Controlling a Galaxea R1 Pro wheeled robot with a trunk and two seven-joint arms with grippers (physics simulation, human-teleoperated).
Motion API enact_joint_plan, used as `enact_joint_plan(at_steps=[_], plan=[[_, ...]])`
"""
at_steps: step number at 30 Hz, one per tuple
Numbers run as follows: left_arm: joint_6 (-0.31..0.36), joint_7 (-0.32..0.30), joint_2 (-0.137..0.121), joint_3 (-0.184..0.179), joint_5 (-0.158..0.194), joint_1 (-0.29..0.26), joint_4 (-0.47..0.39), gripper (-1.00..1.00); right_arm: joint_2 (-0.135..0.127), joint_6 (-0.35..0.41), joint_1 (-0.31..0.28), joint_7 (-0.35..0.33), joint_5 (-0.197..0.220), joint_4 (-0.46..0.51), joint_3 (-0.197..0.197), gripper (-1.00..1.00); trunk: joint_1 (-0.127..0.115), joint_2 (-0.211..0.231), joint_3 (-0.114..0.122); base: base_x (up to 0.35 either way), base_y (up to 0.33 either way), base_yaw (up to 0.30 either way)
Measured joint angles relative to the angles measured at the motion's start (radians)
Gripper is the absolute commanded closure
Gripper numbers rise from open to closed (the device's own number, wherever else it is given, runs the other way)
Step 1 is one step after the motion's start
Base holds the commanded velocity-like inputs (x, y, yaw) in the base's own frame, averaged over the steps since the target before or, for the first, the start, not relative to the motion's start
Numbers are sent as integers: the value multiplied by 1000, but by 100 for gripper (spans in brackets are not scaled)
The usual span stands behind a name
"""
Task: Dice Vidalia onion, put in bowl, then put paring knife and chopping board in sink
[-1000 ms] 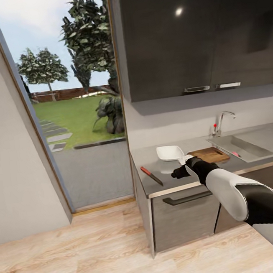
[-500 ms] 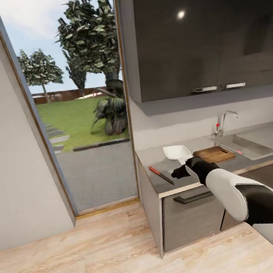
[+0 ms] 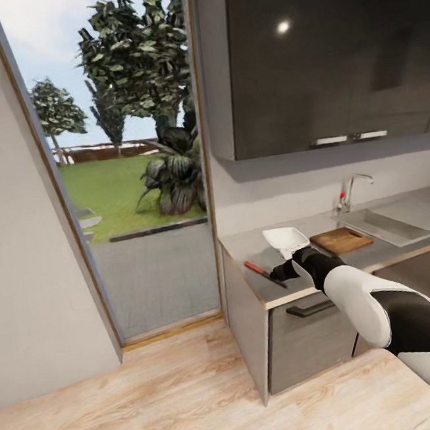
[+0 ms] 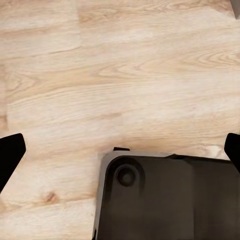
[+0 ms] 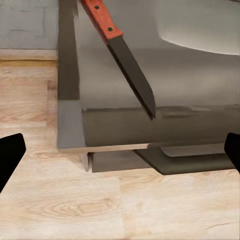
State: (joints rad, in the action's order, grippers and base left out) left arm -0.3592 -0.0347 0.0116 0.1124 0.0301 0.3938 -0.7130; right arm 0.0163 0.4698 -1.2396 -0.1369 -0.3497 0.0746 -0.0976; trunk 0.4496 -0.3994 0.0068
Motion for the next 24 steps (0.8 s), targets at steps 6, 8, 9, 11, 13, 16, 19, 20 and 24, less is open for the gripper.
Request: enact_joint_plan(at_steps=[6,8,9,11,13,16,19,20,24], plan=[[0,0,0,0,-1,0,-1,-100,0,0,0,0,0,0,0,-100,0,0,0,0,151,-187],[0,0,0,-1,-1,0,-1,-100,0,0,0,0,0,0,0,-100,0,0,0,0,38,-222],[0,0,0,0,-1,0,-1,-100,0,0,0,0,0,0,0,-100,0,0,0,0,19,-235],[0,0,0,0,-1,0,-1,-100,1,0,0,-2,0,0,0,-100,0,0,0,0,5,-246],[0,0,0,0,-1,0,-1,-100,1,0,0,-2,0,0,0,-100,0,0,0,0,2,-247],[0,0,0,-1,-1,0,-1,-100,1,0,0,-2,0,0,0,-100,0,0,0,0,1,-244],[0,0,0,0,-1,0,-1,-100,2,0,0,-2,0,0,0,-100,0,0,0,0,0,-111],[0,0,0,0,-1,0,-1,-100,2,0,0,-2,0,0,0,-100,0,0,0,0,0,-59],[0,0,0,-1,-1,0,-1,-100,2,0,0,-2,0,-1,0,-100,0,0,0,0,0,-12]])
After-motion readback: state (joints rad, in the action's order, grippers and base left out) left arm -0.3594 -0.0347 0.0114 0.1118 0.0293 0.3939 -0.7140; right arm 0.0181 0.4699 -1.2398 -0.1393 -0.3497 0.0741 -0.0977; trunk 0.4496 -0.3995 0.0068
